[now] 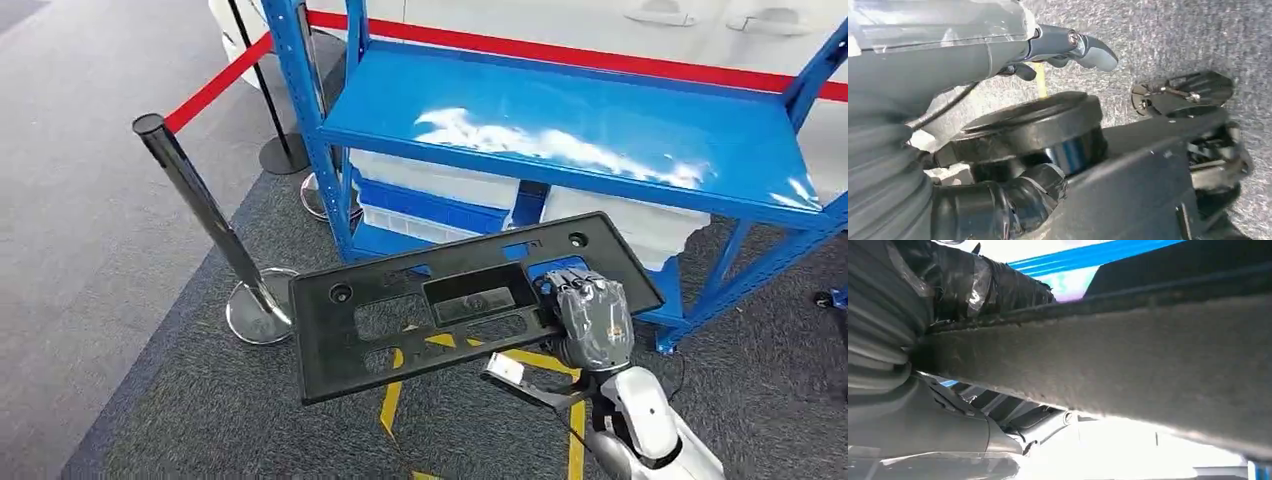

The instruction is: Take the parts from the cabinet and place them on the table.

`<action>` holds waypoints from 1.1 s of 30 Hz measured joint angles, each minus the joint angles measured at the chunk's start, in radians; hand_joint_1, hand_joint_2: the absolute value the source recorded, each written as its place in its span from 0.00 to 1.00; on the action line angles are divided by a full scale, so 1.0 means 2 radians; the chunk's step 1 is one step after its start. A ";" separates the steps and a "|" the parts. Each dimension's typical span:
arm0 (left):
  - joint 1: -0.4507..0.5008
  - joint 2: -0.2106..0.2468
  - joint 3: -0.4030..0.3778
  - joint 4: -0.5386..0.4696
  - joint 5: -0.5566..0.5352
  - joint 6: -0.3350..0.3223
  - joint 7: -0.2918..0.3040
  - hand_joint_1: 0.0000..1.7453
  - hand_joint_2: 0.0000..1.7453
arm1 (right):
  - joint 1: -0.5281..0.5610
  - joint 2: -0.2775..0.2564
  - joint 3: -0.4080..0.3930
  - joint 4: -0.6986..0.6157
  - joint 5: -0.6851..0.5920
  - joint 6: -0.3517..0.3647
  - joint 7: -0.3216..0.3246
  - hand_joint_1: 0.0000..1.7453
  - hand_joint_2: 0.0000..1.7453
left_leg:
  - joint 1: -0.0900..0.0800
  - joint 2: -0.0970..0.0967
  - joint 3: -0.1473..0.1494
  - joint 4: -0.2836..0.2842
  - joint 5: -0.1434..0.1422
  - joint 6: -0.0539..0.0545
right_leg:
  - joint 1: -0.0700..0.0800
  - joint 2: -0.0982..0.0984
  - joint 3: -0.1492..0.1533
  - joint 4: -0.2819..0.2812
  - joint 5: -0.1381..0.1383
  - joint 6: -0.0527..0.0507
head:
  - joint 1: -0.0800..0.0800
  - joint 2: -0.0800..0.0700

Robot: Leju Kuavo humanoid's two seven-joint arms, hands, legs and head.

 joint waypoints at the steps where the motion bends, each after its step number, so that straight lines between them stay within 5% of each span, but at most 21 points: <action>1: 0.000 0.000 0.000 0.000 0.001 0.000 -0.001 0.00 1.00 | 0.000 -0.001 0.000 0.000 -0.001 0.000 0.000 1.00 1.00 | 0.001 -0.005 -0.006 0.006 0.000 -0.001 | -0.002 0.010 0.026 -0.043 0.012 0.000 | 0.000 0.000; 2: 0.000 0.000 0.000 0.000 0.002 0.000 -0.002 0.00 1.00 | -0.001 -0.002 0.000 0.000 -0.002 0.000 0.000 1.00 1.00 | 0.001 -0.010 -0.014 0.010 0.001 -0.004 | -0.003 0.031 0.034 -0.057 -0.004 -0.002 | 0.000 0.000; 3: -0.001 0.000 0.000 0.000 0.002 -0.001 -0.002 0.00 1.00 | 0.001 -0.003 0.000 0.000 -0.003 0.000 0.000 1.00 1.00 | -0.001 -0.015 -0.019 0.016 0.003 -0.006 | 0.000 0.031 0.028 -0.055 0.007 -0.003 | 0.000 0.000; 5: 0.001 0.000 0.000 0.000 0.003 -0.002 -0.003 0.00 1.00 | 0.003 -0.007 0.000 0.000 -0.004 0.000 0.001 1.00 1.00 | 0.000 -0.024 -0.023 0.017 0.010 -0.012 | 0.003 0.023 0.025 -0.053 0.008 -0.004 | 0.000 0.000; 7: 0.004 0.001 -0.001 0.001 0.003 -0.002 -0.004 0.00 1.00 | 0.001 -0.007 0.000 0.000 -0.006 0.000 0.002 1.00 1.00 | 0.001 -0.028 -0.029 0.021 0.009 -0.017 | -0.004 0.008 0.020 -0.057 0.016 -0.013 | 0.001 0.000; 9: 0.002 0.000 -0.001 0.001 0.004 -0.001 -0.004 0.00 1.00 | 0.000 -0.009 -0.001 -0.003 -0.006 0.000 0.002 1.00 1.00 | 0.001 0.010 -0.044 0.058 -0.034 -0.025 | -0.002 -0.003 0.010 -0.057 0.024 -0.021 | -0.003 0.000; 11: 0.000 0.001 -0.001 0.001 0.004 -0.001 -0.004 0.00 1.00 | 0.002 -0.010 -0.001 -0.003 -0.007 0.000 0.002 1.00 1.00 | 0.004 0.023 -0.064 0.130 -0.082 -0.031 | 0.000 -0.018 -0.001 -0.057 0.033 -0.020 | -0.003 0.000; 12: -0.001 0.001 -0.001 0.001 0.004 -0.001 -0.004 0.00 1.00 | 0.002 -0.011 -0.001 -0.003 -0.007 0.000 0.002 1.00 1.00 | 0.005 0.024 -0.068 0.161 -0.091 -0.033 | 0.000 -0.026 -0.008 -0.057 0.037 -0.020 | -0.003 0.000; 14: -0.002 0.001 -0.001 0.001 0.004 -0.002 -0.004 0.00 1.00 | 0.002 -0.011 -0.001 -0.003 -0.007 0.000 0.002 1.00 1.00 | 0.008 0.027 -0.047 0.153 -0.066 -0.035 | 0.000 -0.040 -0.019 -0.057 0.045 -0.018 | -0.003 0.000; 16: -0.001 0.001 -0.001 0.001 0.004 -0.002 -0.004 0.00 1.00 | 0.002 -0.011 -0.001 -0.003 -0.007 0.000 0.002 1.00 1.00 | 0.008 0.037 0.011 0.076 -0.035 -0.034 | -0.001 -0.050 -0.028 -0.057 0.053 -0.015 | -0.003 0.000; 17: 0.000 0.001 -0.002 0.001 0.004 -0.002 -0.004 0.00 1.00 | 0.002 -0.012 -0.001 -0.003 -0.007 0.000 0.002 1.00 1.00 | 0.007 0.054 0.046 0.028 -0.036 -0.033 | -0.001 -0.055 -0.029 -0.057 0.056 -0.013 | -0.003 0.000; 18: 0.001 0.001 -0.002 0.001 0.003 -0.002 -0.004 0.00 1.00 | 0.003 -0.012 -0.001 -0.003 -0.007 0.000 0.002 1.00 1.00 | 0.001 0.065 0.068 -0.013 -0.054 -0.030 | 0.000 -0.060 -0.030 -0.057 0.060 -0.009 | -0.003 0.000; 22: 0.002 0.001 -0.002 0.001 0.003 -0.002 -0.004 0.00 1.00 | 0.002 -0.012 -0.001 -0.005 -0.008 0.000 0.002 1.00 1.00 | -0.005 0.047 0.055 -0.021 -0.033 -0.009 | -0.003 -0.080 -0.023 -0.071 0.077 0.005 | -0.004 0.000; 23: 0.002 0.000 -0.002 0.001 0.003 -0.002 -0.004 0.00 1.00 | 0.001 -0.013 -0.002 -0.005 -0.008 0.000 0.002 1.00 1.00 | -0.001 0.044 0.055 -0.025 -0.023 -0.005 | -0.005 -0.052 -0.026 -0.065 0.063 0.007 | -0.002 0.000; 24: 0.001 0.000 -0.002 0.001 0.003 -0.002 -0.004 0.00 1.00 | 0.001 -0.013 -0.002 -0.006 -0.008 0.000 0.002 1.00 1.00 | 0.000 0.040 0.049 -0.026 -0.016 0.000 | -0.004 -0.024 -0.033 -0.045 0.035 0.005 | -0.002 0.000; 26: 0.000 0.000 -0.002 0.001 0.004 -0.002 -0.005 0.00 1.00 | 0.005 -0.016 -0.002 -0.006 -0.008 0.000 0.002 1.00 1.00 | -0.002 0.029 0.033 -0.024 -0.006 0.005 | 0.000 -0.005 -0.054 0.031 -0.020 0.004 | -0.001 0.000; 27: 0.000 -0.001 -0.002 0.001 0.005 -0.002 -0.005 0.00 1.00 | 0.006 -0.017 -0.002 -0.006 -0.008 0.000 0.002 1.00 1.00 | -0.004 0.023 0.025 -0.022 0.000 0.006 | 0.002 -0.003 -0.062 0.062 -0.033 0.003 | -0.002 0.000; 29: 0.001 -0.001 -0.003 0.001 0.006 -0.002 -0.006 0.00 1.00 | 0.007 -0.018 -0.002 -0.006 -0.009 0.000 0.002 1.00 1.00 | -0.007 0.009 0.008 -0.015 0.008 0.006 | 0.005 -0.003 -0.051 0.071 -0.019 -0.001 | -0.002 0.000; 31: 0.001 -0.001 -0.003 0.001 0.007 -0.002 -0.006 0.00 1.00 | 0.007 -0.020 -0.003 -0.006 -0.010 0.000 0.002 1.00 1.00 | -0.008 -0.005 -0.008 -0.006 0.015 0.004 | 0.007 0.002 0.001 0.001 0.013 -0.007 | -0.002 0.000; 32: 0.001 -0.001 -0.003 0.001 0.007 -0.002 -0.007 0.00 1.00 | 0.006 -0.022 -0.004 -0.006 -0.010 0.000 0.002 1.00 1.00 | -0.008 -0.011 -0.015 0.000 0.017 0.003 | 0.008 0.015 0.029 -0.041 0.017 -0.011 | -0.002 0.000; 33: 0.001 -0.002 -0.003 0.001 0.008 -0.002 -0.008 0.00 1.00 | 0.005 -0.024 -0.004 -0.007 -0.012 0.000 0.003 1.00 1.00 | -0.009 -0.016 -0.025 0.005 0.019 0.001 | 0.007 0.035 0.042 -0.065 -0.001 -0.015 | -0.002 0.000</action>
